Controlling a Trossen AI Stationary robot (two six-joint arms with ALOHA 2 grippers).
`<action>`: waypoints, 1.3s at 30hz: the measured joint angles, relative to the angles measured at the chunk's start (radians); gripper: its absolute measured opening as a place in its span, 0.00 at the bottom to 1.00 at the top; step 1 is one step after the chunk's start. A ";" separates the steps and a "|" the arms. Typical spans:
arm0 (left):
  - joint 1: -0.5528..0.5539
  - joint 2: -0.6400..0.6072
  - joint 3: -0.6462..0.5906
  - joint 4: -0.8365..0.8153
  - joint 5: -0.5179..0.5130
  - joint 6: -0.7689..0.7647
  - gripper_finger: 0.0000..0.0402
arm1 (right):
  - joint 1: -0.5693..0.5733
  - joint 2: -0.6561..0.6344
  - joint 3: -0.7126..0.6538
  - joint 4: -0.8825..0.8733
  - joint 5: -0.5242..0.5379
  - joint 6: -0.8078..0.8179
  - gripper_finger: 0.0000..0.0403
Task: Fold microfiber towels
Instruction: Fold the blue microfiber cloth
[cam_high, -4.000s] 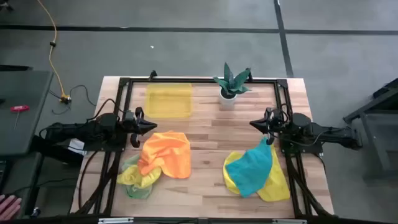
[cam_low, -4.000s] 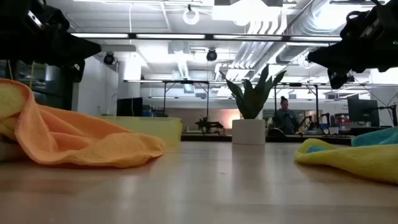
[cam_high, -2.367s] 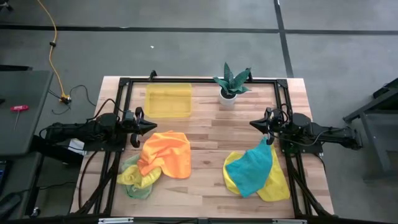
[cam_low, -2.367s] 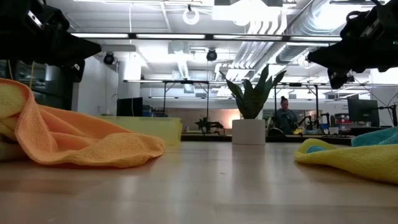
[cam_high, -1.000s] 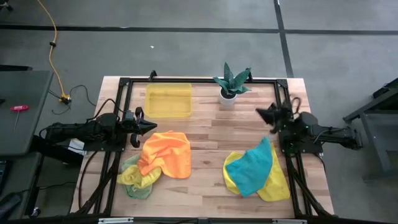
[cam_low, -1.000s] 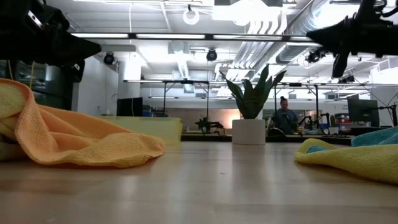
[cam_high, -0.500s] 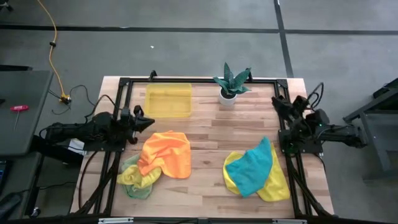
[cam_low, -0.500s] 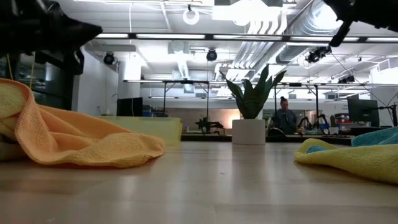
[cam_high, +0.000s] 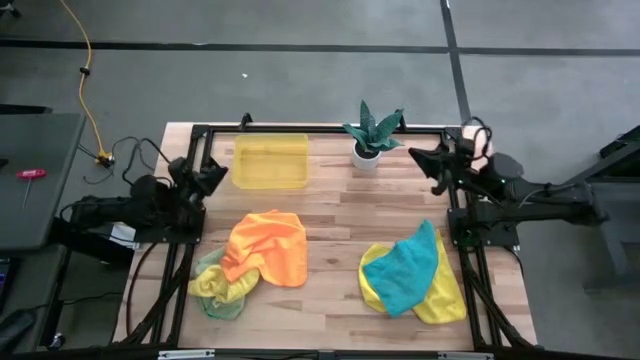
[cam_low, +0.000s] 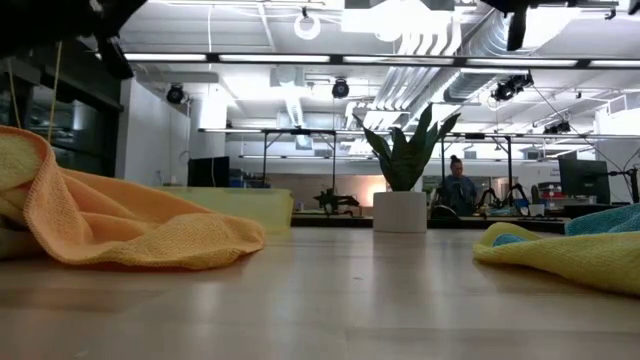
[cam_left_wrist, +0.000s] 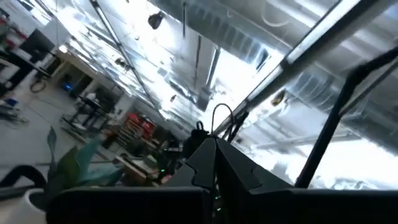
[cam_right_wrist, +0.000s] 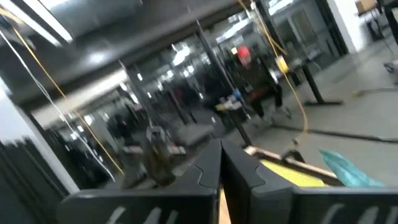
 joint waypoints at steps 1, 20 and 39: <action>0.000 0.028 0.040 -0.034 0.010 0.031 0.01 | 0.000 0.022 0.017 -0.023 0.000 0.000 0.00; -0.001 0.451 0.468 -0.626 0.051 0.211 0.01 | -0.083 0.588 0.322 -1.430 -0.183 0.555 0.54; -0.001 0.508 0.467 -0.626 0.053 0.186 0.01 | -0.112 0.801 0.112 -1.218 -0.344 0.713 0.52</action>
